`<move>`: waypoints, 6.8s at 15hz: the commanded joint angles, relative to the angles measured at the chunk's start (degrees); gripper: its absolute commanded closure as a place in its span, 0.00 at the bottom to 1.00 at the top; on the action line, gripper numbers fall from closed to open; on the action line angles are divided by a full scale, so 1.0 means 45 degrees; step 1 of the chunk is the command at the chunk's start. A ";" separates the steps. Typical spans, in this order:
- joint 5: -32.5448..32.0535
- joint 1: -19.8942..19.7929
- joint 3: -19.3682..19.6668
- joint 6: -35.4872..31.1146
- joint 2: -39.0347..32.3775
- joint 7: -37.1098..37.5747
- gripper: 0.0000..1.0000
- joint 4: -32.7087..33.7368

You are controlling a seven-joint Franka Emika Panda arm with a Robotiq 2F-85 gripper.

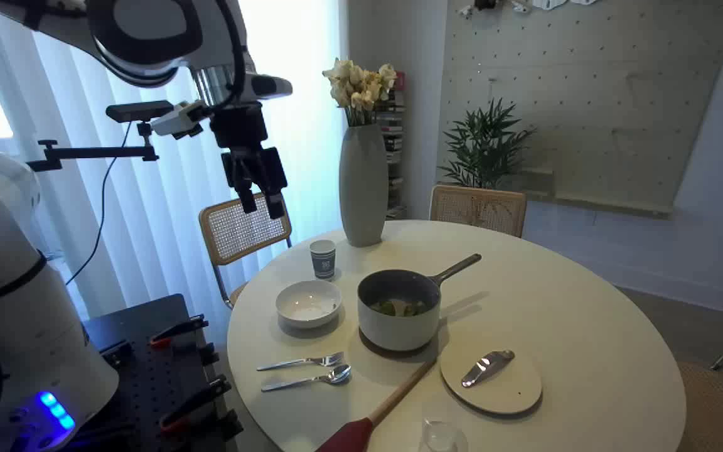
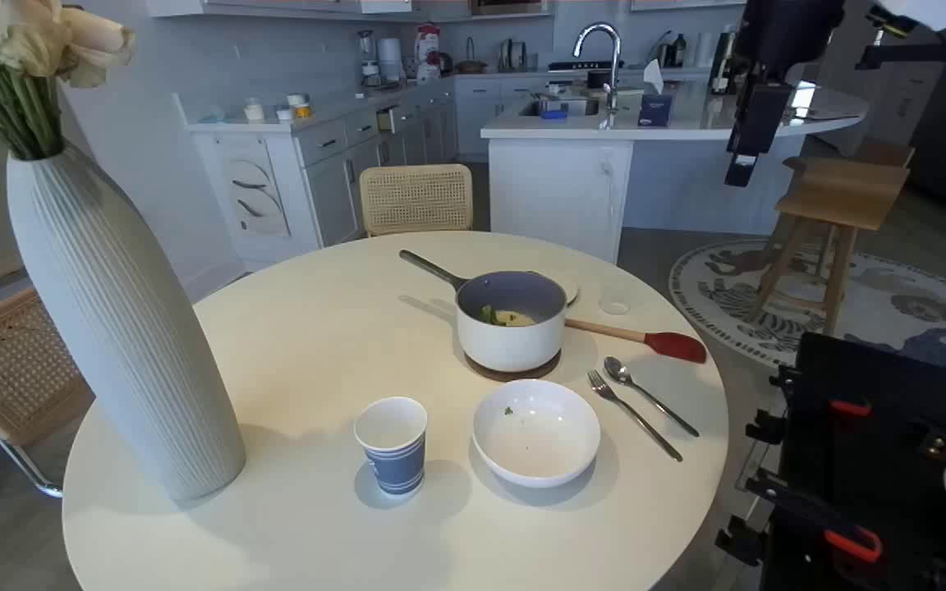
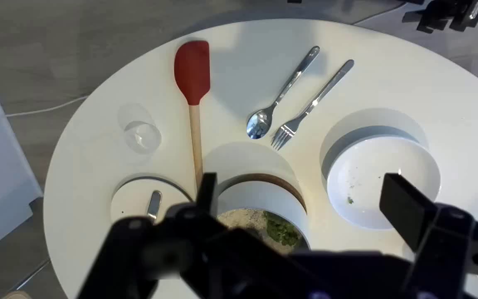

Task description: Move the blue cup to the right, move the silver fork and spoon to the left, move the blue cup to the left

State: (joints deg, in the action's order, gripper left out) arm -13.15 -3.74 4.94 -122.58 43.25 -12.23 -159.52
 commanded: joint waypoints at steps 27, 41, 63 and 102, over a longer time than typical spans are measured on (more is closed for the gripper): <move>-0.0012 0.0051 0.0007 -0.0610 -0.0528 0.0179 0.00 0.0133; 0.0663 0.1269 -0.1214 -0.6815 -0.6765 0.0714 0.00 0.2041; -0.0640 0.4624 -0.1506 -0.6876 -1.5949 0.5688 0.00 1.0729; 0.1587 0.4577 -0.1238 -0.4965 -1.8263 0.6474 0.99 1.1981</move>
State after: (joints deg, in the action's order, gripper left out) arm -6.87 16.86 -0.66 -145.92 -39.84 16.25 -105.23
